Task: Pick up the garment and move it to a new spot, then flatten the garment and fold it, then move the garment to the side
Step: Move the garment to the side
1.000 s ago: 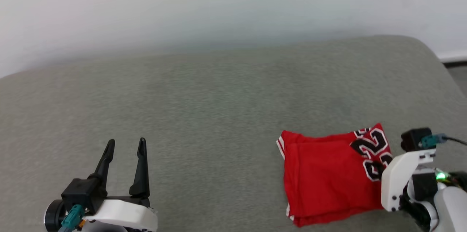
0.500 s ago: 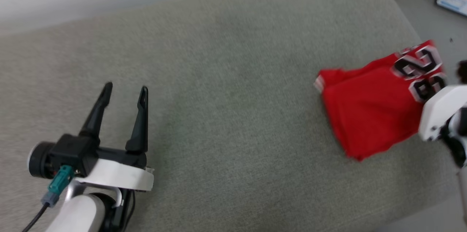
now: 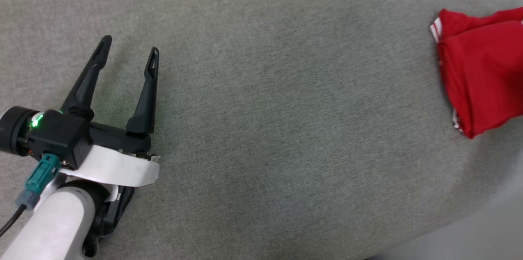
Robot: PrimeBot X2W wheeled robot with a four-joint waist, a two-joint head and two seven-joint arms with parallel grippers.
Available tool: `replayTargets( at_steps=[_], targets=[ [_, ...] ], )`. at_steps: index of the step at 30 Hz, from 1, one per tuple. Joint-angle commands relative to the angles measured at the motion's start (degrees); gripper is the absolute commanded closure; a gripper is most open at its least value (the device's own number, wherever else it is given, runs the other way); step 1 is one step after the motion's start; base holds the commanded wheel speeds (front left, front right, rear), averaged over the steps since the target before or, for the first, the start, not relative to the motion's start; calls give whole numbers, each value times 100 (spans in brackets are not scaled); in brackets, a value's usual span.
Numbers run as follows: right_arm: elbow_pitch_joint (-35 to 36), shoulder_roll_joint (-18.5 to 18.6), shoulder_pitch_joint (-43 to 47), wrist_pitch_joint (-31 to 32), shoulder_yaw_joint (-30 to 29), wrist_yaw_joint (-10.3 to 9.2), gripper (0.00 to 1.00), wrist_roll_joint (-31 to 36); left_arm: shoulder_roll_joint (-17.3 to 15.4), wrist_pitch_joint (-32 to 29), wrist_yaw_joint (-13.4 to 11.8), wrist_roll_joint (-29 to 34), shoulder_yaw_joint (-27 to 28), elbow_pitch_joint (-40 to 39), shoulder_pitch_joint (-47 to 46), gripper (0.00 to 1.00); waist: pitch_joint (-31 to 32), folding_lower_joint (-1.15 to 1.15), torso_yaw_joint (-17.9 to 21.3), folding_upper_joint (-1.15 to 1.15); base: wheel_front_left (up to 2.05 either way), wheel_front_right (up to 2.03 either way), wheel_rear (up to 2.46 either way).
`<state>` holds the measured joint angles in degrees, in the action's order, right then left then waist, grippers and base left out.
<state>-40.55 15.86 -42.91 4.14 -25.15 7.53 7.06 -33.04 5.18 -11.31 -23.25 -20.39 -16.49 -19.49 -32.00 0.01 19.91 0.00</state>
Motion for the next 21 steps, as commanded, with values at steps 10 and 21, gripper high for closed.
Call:
replayTargets(
  at_steps=[10, 21],
  targets=[
    [-465, -335, -245, -1040, -1012, -8, 0, 963, 93, 89, 12, -24, -80, 125, -77, 0, 2, -1, -126, 0, 0, 0, 0],
    [649, -818, 1073, -1198, -335, -7, 0, 650, 680, 734, -261, -472, -116, 972, 994, 0, 1658, -1, -547, 0, 0, 0, 0]
  ],
)
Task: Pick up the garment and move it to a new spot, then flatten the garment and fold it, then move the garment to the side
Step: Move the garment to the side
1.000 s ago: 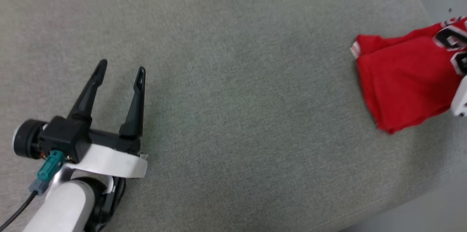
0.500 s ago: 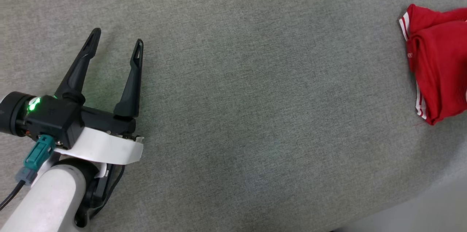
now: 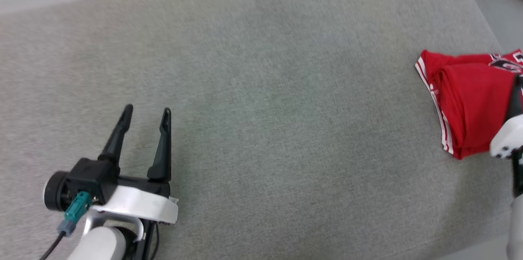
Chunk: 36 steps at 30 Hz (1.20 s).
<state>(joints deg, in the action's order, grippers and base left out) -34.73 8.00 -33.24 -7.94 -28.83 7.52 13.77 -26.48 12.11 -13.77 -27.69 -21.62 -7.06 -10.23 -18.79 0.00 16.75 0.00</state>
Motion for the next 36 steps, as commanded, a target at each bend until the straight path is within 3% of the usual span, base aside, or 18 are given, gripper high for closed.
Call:
replayTargets(
  at_steps=[1, 19, 36],
  targets=[
    [201, -86, 252, 65, 184, -6, 0, -103, 73, 79, -33, -54, 20, 74, 125, 0, 422, 0, -284, 0, 0, 0, 0],
    [1827, -402, 2089, 412, 2267, -6, 0, -1650, 531, 312, 89, -77, 319, 746, 817, 0, 1521, 0, -1368, 0, 0, 0, 0],
    [4111, -520, 3729, 907, 2491, -6, 0, -1940, 771, 317, 427, 254, 670, 1065, 1342, 0, 2049, 0, -1372, 0, 0, 0, 0]
  ],
)
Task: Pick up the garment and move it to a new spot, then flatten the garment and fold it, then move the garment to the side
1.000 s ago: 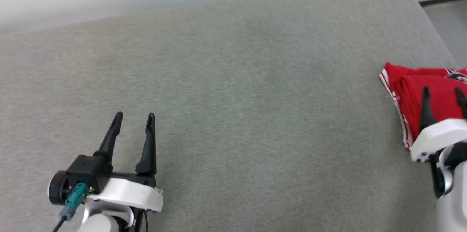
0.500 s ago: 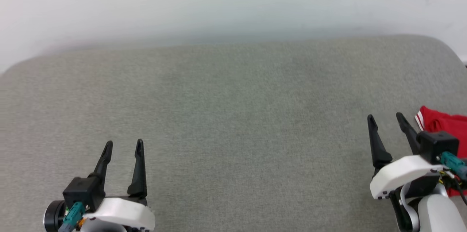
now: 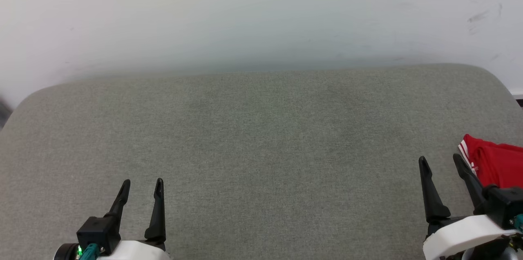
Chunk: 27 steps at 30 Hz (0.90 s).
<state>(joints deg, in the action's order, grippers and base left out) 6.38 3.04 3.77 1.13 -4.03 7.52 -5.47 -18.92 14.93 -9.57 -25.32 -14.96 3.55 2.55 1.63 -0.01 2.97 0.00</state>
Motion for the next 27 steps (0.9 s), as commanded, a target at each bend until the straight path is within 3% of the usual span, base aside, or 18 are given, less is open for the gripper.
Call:
replayTargets(
  at_steps=[1, 10, 27],
  targets=[
    [81, -24, 93, 32, 34, -6, 0, -49, 25, 37, 25, 42, 17, 35, 80, 0, 23, 1, 16, 0, 0, 0, 0],
    [431, -24, 317, 162, 173, -6, 0, -123, 151, 37, 89, 202, 115, 127, 152, 0, 51, 1, -5, 0, 0, 0, 0],
    [454, -26, 352, 127, 186, -6, 0, -130, 249, 37, 224, 346, 276, 229, 167, 0, 65, 1, -90, 0, 0, 0, 0]
  ],
)
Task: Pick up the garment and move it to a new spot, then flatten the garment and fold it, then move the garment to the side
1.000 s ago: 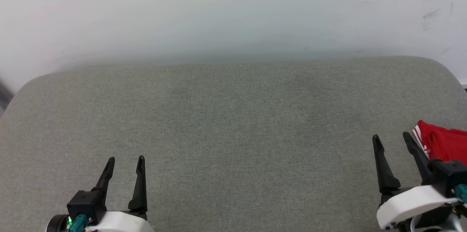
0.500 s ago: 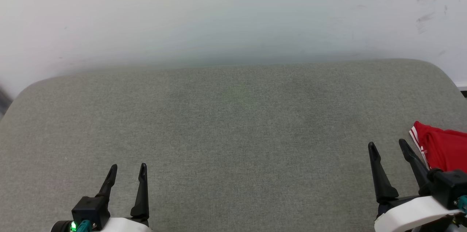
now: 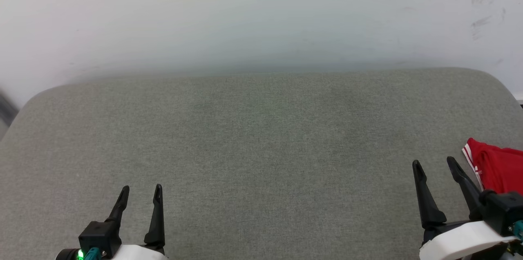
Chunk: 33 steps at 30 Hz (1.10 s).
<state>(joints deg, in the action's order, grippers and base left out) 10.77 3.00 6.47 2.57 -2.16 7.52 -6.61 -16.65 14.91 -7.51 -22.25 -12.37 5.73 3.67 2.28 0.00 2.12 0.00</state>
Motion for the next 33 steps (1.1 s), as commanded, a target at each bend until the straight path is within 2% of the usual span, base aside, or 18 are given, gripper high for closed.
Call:
replayTargets(
  at_steps=[1, 4, 5, 8, 33],
  targets=[
    [15, -22, 80, -19, 0, -6, 0, -16, 27, 39, 29, 42, 21, 19, 52, 0, 0, 0, -15, 0, 0, 0, 0],
    [21, -22, 77, -23, 8, -6, 0, -28, 42, 38, 42, 47, 33, 36, 48, 0, -3, 0, -48, 0, 0, 0, 0],
    [1, 0, 1, 0, 1, 0, 100, -8, 38, 0, 42, 32, 14, 25, 0, 100, -3, 0, -52, 0, 0, 0, 0],
    [-146, 0, 27, 4, 13, 0, 100, -10, 113, -19, 43, 27, -30, 151, 56, 100, -5, 1, -59, 0, 0, 0, 0],
    [-826, 133, -372, -28, 56, -1, 100, -2746, 463, -630, 485, -2126, 518, 367, -287, 100, -51, 1, -88, 0, 0, 0, 0]
  ],
)
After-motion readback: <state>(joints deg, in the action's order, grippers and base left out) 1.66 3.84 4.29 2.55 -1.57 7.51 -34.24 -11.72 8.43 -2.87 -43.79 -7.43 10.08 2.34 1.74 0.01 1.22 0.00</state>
